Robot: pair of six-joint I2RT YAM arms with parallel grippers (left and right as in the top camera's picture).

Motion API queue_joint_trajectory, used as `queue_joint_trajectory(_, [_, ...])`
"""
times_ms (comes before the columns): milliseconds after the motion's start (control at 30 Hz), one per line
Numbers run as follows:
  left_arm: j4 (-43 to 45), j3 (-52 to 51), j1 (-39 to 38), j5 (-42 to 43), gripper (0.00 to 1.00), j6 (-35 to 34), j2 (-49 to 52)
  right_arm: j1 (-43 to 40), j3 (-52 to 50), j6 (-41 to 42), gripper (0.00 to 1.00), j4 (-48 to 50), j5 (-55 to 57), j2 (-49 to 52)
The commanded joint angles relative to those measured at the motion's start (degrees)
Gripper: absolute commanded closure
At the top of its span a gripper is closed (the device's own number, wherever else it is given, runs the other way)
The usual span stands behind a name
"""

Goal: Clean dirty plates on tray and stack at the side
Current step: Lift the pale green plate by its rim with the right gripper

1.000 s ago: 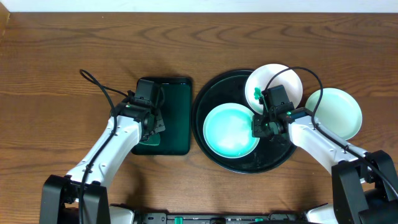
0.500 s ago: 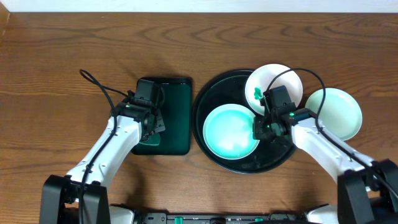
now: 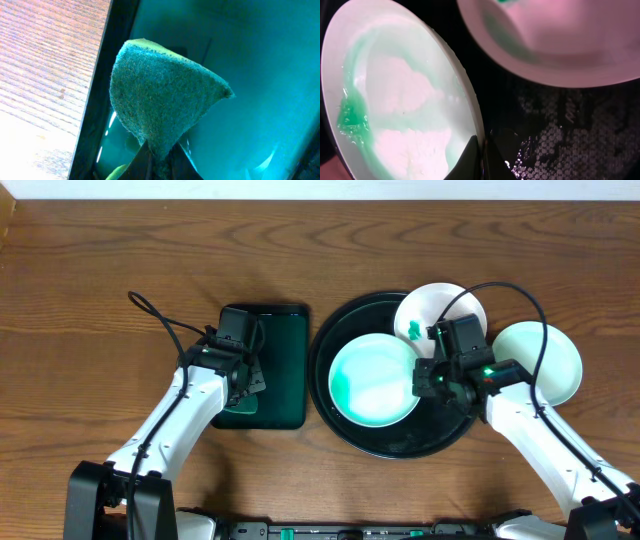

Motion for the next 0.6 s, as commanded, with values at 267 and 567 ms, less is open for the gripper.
queue_joint_trajectory(267, [-0.1, -0.3, 0.2, -1.2, 0.92, 1.0, 0.3, -2.1, 1.2, 0.8, 0.99, 7.3, -0.1, -0.9])
queue_joint_trajectory(567, [-0.1, -0.3, 0.2, -1.2, 0.92, 0.9, 0.3, -2.1, 1.6, 6.6, 0.99, 9.6, -0.7, -0.9])
